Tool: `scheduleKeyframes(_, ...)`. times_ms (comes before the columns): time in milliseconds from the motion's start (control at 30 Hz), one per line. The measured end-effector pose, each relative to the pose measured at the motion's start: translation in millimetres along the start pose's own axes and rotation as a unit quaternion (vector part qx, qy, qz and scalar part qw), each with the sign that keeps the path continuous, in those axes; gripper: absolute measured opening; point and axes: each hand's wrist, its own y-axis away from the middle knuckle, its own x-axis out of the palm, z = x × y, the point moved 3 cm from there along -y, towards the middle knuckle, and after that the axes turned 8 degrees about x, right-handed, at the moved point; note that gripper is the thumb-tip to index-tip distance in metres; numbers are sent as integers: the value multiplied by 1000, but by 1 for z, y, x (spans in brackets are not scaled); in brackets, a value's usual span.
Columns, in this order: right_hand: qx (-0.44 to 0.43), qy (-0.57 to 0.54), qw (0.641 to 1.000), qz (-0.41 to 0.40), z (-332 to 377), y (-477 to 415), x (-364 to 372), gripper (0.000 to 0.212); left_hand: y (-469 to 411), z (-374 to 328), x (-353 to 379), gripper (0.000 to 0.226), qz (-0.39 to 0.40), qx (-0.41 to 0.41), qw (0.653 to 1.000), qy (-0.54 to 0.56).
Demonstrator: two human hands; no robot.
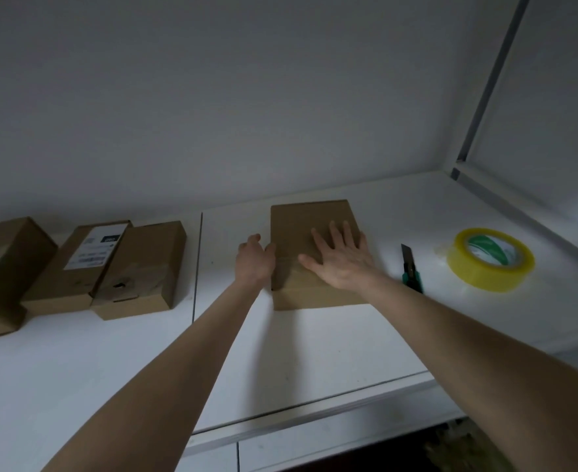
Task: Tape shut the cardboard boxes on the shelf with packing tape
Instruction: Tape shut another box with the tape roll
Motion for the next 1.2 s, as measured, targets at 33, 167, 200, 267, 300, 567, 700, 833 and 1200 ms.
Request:
scheduleKeyframes(33, 2, 3, 1000, -4, 0, 0, 1, 79, 0, 2, 1, 52, 6, -6, 1000, -3)
scheduleKeyframes(167, 5, 2, 1000, -8, 0, 1, 4, 77, 3, 2, 3, 53, 14, -17, 1000, 3)
scheduleKeyframes(200, 3, -2, 1000, -5, 0, 1, 3, 77, 3, 1, 3, 53, 13, -17, 1000, 6)
scheduleKeyframes(267, -2, -60, 998, 10, -1, 1, -2, 74, 5, -1, 0, 53, 8, -13, 1000, 5)
scheduleKeyframes(300, 1, -120, 993, 18, -4, 2, -7, 72, 6, -2, -3, 53, 5, -8, 1000, 1)
scheduleKeyframes(567, -22, -36, 999, -3, -11, 19, -11, 73, 6, 0, -2, 54, 8, -18, 1000, 9)
scheduleKeyframes(700, -22, -1, 1000, 13, -5, 19, 1, 73, 7, 3, 10, 54, 21, -22, 1000, 9)
scheduleKeyframes(833, -16, 4, 1000, 20, -5, 18, 1, 72, 9, 0, 17, 49, 33, -24, 999, 23)
scheduleKeyframes(1200, -10, -6, 1000, 25, -4, 17, -1, 71, 15, -8, 9, 52, 49, -11, 998, 25)
